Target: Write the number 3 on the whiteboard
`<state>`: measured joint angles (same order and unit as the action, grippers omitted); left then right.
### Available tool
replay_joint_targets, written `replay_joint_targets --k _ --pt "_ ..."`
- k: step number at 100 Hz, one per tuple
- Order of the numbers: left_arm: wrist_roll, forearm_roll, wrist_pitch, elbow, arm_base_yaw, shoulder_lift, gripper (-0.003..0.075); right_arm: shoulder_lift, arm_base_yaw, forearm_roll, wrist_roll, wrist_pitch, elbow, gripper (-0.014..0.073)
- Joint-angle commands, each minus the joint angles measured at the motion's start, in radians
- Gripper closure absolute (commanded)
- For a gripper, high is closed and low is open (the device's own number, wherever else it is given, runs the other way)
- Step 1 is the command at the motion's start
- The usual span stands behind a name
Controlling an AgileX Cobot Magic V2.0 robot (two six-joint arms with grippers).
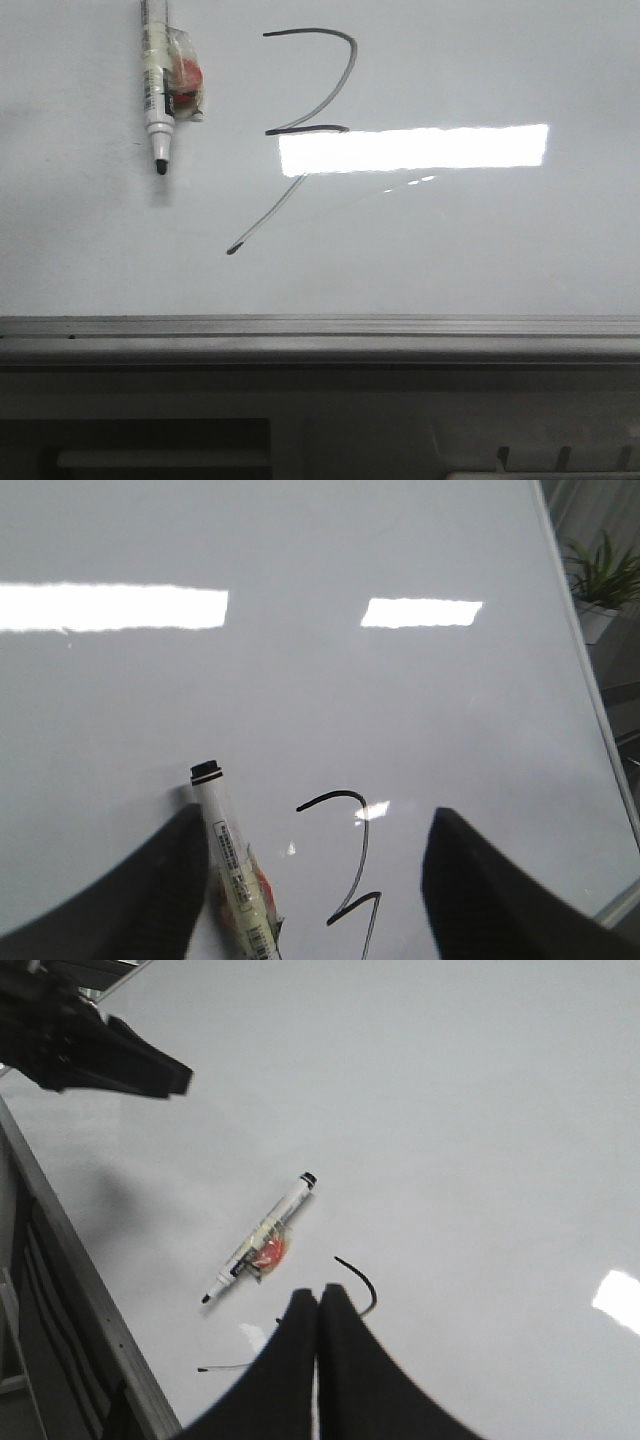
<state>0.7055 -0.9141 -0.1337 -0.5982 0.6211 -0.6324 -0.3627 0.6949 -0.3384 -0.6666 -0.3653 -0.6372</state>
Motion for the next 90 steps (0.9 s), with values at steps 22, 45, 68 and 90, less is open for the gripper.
replay_joint_targets --k 22,45,68,90 --pt "-0.002 0.090 -0.028 0.165 0.000 0.315 0.0741 0.233 -0.006 0.036 -0.001 0.219 0.252 0.0655" --pt "-0.002 0.088 -0.028 0.214 0.000 0.386 0.0741 0.260 -0.006 0.036 -0.001 0.217 0.332 0.0655" --pt "-0.002 0.088 -0.028 0.214 0.000 0.386 0.0741 0.260 -0.006 0.036 -0.001 0.213 0.352 0.0655" --pt "-0.002 0.088 -0.028 0.214 0.000 0.386 0.0741 0.260 -0.006 0.036 -0.001 0.215 0.352 0.0655"
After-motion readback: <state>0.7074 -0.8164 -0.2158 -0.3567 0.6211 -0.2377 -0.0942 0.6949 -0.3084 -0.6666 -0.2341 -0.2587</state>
